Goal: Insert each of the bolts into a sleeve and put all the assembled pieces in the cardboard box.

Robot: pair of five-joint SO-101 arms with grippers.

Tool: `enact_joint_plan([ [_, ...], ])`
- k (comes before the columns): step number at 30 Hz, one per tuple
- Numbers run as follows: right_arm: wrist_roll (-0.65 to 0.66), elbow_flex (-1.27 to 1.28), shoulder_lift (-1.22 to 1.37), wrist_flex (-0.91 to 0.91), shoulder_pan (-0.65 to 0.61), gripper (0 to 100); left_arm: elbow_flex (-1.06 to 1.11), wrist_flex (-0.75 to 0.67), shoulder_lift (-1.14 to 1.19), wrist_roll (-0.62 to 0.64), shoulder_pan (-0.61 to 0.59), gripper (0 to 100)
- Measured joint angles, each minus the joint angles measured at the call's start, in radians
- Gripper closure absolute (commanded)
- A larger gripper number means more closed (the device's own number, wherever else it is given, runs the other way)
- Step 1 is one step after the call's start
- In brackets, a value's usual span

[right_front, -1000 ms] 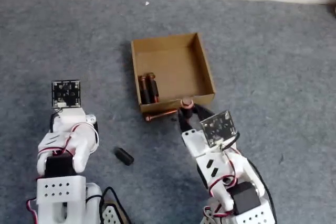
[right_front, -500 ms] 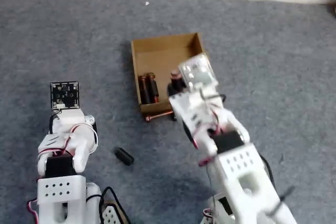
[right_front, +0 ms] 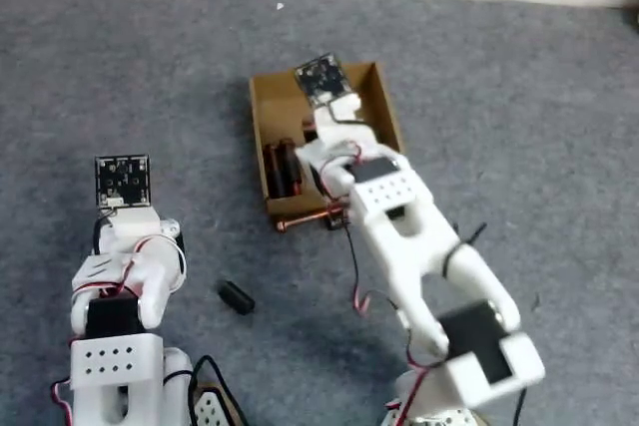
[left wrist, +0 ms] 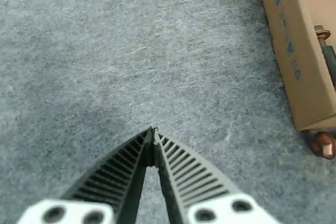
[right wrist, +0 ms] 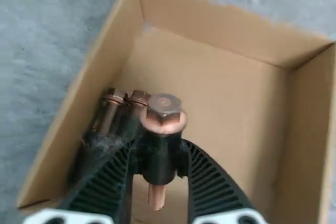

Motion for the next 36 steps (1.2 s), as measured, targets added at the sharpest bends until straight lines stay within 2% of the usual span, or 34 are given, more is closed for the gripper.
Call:
enact_joint_plan([
  [4,0.000,-0.083,0.091,0.055,0.000,91.0,0.000,0.000,0.000,0.000,0.000,99],
  [11,0.000,-0.229,0.103,0.255,0.002,90.7,0.000,0.000,0.000,0.000,0.000,99],
  [19,0.000,-0.264,-0.041,0.430,0.002,91.0,0.000,0.000,0.000,0.000,0.000,99],
  [30,0.006,-0.265,-0.155,0.902,-0.028,91.0,0.000,0.000,0.000,0.000,-0.002,99],
  [32,0.061,-0.265,-0.155,0.961,-0.034,91.0,0.000,0.000,0.000,0.000,-0.002,99],
  [36,0.276,-0.265,-0.098,0.977,-0.034,90.5,0.000,0.000,0.000,0.000,-0.002,99],
])
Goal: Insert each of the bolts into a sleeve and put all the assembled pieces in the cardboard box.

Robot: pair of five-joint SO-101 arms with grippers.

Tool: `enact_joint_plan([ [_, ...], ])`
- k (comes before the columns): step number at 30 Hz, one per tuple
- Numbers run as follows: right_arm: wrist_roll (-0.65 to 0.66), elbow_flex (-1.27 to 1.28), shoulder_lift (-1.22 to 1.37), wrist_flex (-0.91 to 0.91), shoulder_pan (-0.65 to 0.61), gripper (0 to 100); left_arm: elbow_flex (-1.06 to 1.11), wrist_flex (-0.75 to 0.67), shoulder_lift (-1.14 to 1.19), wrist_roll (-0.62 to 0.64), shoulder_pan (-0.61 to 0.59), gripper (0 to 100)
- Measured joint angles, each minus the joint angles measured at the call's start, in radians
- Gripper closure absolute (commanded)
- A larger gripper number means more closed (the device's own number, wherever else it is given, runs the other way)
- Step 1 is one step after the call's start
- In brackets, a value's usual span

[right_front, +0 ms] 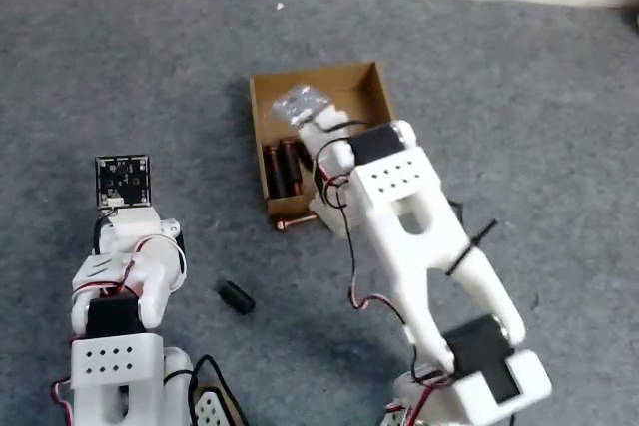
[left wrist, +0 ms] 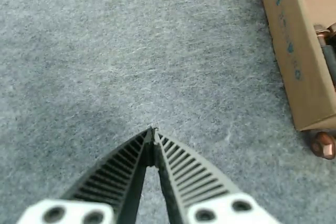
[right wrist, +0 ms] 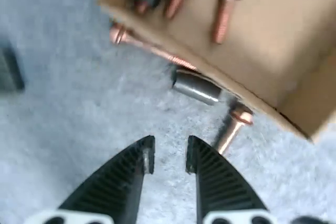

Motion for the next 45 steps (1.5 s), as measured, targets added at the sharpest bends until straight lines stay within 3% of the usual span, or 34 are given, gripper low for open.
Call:
enact_joint_plan([
  [7,0.224,-0.006,0.204,0.000,-0.003,75.3,0.000,0.000,0.000,0.000,0.000,99],
  [19,0.439,-0.164,0.362,0.002,0.028,74.7,0.000,0.000,0.000,0.000,0.000,99],
  [29,0.450,-0.173,0.502,-0.060,0.032,75.8,0.003,0.000,0.000,0.000,0.000,99],
  [39,0.450,-0.196,0.528,-0.072,0.028,84.1,0.011,0.000,0.000,0.000,0.000,99],
  [45,0.448,-0.209,0.505,0.025,-0.032,85.3,0.011,0.000,0.000,0.000,0.000,99],
])
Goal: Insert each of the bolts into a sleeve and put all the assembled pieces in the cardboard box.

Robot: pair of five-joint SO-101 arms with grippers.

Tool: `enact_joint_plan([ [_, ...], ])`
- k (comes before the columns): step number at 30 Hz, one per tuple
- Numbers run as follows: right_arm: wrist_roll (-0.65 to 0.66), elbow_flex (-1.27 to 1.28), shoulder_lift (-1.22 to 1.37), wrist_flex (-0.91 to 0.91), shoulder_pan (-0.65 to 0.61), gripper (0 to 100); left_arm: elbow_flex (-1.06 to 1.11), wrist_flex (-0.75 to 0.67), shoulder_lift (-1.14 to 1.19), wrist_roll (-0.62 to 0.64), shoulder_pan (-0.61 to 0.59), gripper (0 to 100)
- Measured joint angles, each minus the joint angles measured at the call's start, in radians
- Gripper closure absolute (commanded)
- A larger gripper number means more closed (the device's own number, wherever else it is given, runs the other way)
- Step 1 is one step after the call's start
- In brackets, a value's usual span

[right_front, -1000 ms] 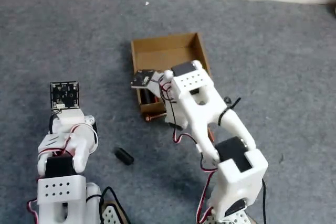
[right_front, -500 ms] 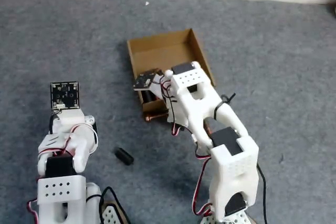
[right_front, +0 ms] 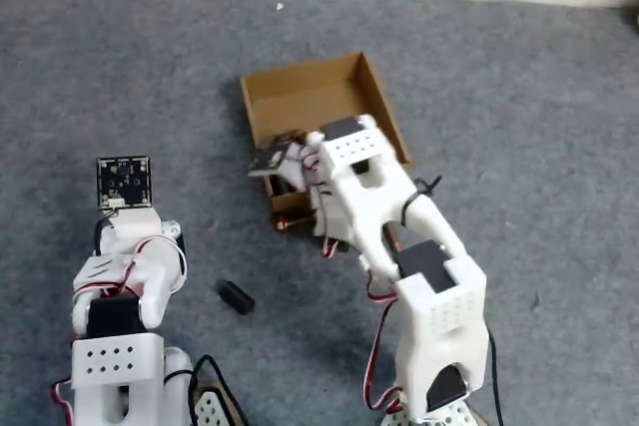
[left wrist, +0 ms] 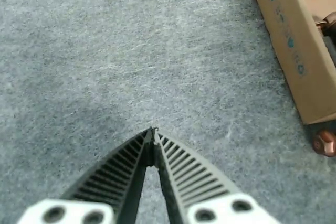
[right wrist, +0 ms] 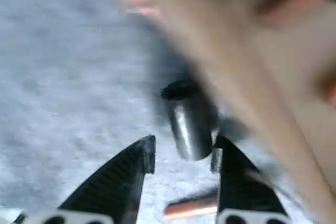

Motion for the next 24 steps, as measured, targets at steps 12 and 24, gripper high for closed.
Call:
enact_joint_plan([
  [12,-0.100,0.018,-0.173,0.026,-0.043,84.9,0.000,0.000,0.000,0.000,0.000,99],
  [24,-0.110,0.273,-0.173,-0.242,-0.077,84.9,0.000,0.000,0.000,0.000,0.000,99],
])
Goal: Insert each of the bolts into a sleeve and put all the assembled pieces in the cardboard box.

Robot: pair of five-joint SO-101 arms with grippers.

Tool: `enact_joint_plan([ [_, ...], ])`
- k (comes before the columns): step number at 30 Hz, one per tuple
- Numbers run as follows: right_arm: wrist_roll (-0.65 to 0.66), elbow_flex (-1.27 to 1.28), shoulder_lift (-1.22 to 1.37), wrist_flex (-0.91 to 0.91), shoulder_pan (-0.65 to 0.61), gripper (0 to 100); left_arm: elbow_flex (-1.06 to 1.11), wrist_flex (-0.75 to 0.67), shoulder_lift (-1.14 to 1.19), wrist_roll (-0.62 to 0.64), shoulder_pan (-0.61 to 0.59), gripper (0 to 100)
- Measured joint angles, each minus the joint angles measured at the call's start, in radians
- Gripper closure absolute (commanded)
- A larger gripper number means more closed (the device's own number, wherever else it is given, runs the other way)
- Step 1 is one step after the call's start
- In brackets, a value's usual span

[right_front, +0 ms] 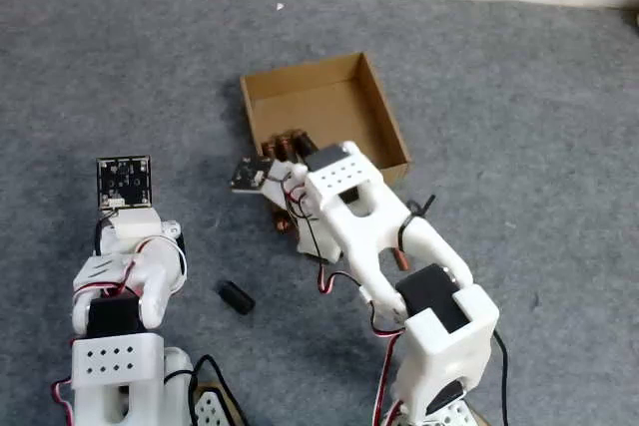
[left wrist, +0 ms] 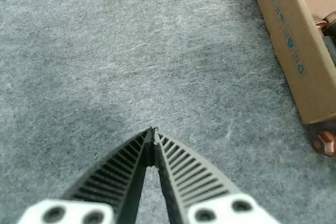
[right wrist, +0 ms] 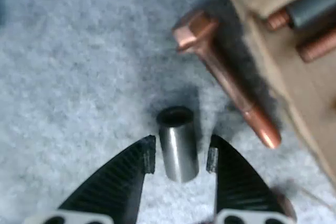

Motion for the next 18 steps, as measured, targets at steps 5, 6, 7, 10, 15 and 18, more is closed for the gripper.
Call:
enact_joint_plan([
  [5,0.000,0.114,-0.026,-0.147,0.011,85.4,0.000,0.000,0.000,0.000,0.000,99],
  [6,0.000,0.133,-0.028,-0.173,0.017,86.5,0.000,0.000,0.000,0.000,0.000,99],
  [7,0.000,0.155,-0.029,-0.193,0.021,89.1,0.000,0.000,0.000,0.000,0.000,99],
  [10,-0.002,0.181,-0.040,-0.215,0.028,99.8,0.000,0.000,0.000,0.000,0.000,99],
  [15,-0.003,0.173,-0.038,-0.175,0.043,99.5,0.000,0.000,0.000,0.000,0.000,99],
  [18,-0.037,0.160,-0.080,-0.107,0.044,99.5,0.000,0.000,0.000,0.000,0.000,99],
])
